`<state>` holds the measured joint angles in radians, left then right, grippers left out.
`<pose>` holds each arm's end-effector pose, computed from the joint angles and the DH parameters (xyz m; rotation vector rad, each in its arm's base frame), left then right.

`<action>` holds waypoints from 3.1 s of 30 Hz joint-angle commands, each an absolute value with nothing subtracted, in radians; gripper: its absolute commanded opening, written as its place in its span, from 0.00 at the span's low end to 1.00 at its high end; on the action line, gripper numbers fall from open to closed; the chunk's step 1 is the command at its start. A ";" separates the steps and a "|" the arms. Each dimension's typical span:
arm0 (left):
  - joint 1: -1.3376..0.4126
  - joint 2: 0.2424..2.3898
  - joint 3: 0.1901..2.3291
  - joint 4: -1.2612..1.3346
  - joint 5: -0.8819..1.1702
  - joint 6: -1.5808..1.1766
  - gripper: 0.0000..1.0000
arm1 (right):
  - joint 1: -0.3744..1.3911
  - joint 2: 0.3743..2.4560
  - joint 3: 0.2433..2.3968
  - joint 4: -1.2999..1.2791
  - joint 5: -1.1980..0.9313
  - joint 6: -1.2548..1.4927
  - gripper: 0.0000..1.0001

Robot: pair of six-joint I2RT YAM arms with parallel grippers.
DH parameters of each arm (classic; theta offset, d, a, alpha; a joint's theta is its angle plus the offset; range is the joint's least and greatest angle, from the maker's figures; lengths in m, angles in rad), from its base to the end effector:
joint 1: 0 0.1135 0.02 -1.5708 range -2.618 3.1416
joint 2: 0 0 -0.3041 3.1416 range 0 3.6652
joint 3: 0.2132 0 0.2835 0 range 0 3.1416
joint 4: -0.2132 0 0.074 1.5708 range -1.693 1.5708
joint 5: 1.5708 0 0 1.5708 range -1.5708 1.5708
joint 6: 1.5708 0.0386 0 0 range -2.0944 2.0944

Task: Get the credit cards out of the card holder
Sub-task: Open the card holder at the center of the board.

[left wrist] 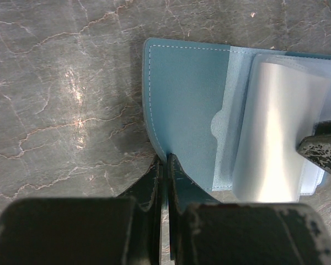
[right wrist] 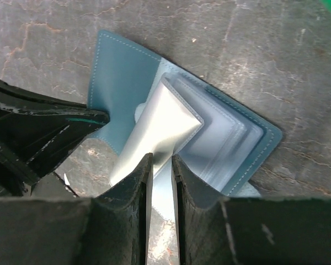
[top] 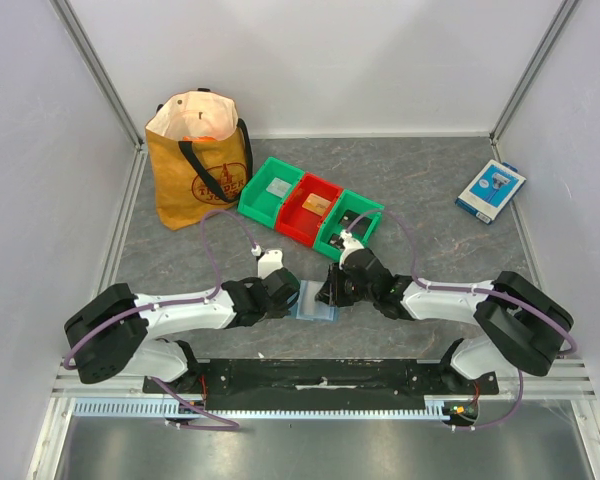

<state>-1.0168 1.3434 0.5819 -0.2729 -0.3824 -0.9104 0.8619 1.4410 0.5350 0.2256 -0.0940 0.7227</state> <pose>0.1435 -0.2046 0.1676 0.0002 2.5178 -0.2898 0.1836 0.2196 0.1632 -0.2231 2.4175 0.9047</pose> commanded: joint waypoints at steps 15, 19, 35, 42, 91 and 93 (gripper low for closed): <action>-1.025 1.183 0.492 -0.242 -0.313 -0.997 0.30 | 0.877 1.591 0.727 0.275 -0.213 0.703 0.32; -1.023 1.080 0.485 -0.334 -0.347 -1.012 0.38 | 0.881 1.646 0.768 0.242 -0.225 0.690 0.33; -1.026 1.000 0.526 -0.233 -0.216 -0.951 0.30 | 0.885 1.732 0.856 0.160 -0.212 0.647 0.46; -1.026 1.115 0.543 -0.157 -0.183 -0.956 0.25 | 0.885 1.664 0.902 0.087 -0.192 0.601 0.56; -1.023 1.285 0.482 -0.106 -0.213 -1.002 0.16 | 0.859 1.434 0.617 0.043 -0.044 0.643 0.26; -1.023 1.289 0.482 -0.101 -0.209 -1.002 0.16 | 0.859 1.442 0.621 0.049 -0.058 0.643 0.26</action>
<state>-1.0225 1.2728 0.4904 -0.1287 -0.2073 -0.9775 0.8600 1.4292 0.6216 -0.0063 -0.0162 0.6350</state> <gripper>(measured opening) 0.165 0.261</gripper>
